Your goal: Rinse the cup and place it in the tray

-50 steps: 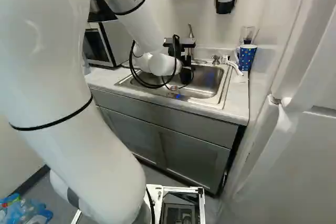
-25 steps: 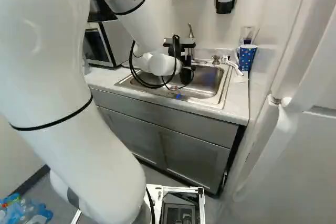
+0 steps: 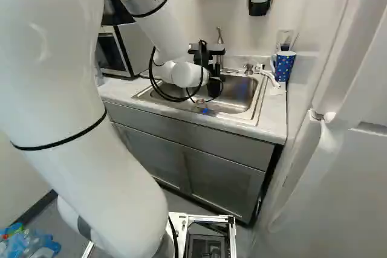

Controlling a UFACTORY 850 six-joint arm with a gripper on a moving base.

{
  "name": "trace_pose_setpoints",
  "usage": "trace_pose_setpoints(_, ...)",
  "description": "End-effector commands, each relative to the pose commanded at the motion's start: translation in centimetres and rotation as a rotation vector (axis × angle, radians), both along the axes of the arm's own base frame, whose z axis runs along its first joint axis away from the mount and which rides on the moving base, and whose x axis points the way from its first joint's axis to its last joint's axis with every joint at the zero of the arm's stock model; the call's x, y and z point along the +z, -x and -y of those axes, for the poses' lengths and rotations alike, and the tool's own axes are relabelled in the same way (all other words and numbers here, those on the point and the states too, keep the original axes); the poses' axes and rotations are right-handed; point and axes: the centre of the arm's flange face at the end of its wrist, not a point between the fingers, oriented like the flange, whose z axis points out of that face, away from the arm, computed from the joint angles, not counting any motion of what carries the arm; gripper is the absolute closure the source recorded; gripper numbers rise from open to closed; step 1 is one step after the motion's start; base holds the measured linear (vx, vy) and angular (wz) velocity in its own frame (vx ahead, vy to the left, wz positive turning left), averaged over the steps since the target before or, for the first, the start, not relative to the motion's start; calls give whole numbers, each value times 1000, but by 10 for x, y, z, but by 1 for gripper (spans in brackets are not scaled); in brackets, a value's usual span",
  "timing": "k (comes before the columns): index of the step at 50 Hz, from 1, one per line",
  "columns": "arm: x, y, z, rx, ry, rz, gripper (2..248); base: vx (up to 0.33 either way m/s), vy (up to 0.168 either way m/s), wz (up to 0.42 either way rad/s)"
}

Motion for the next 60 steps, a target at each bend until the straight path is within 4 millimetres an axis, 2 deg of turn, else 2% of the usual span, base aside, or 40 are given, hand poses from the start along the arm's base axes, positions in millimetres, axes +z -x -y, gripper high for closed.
trace_pose_setpoints(60,0,0,0,0,0,0,125,0,0,0)
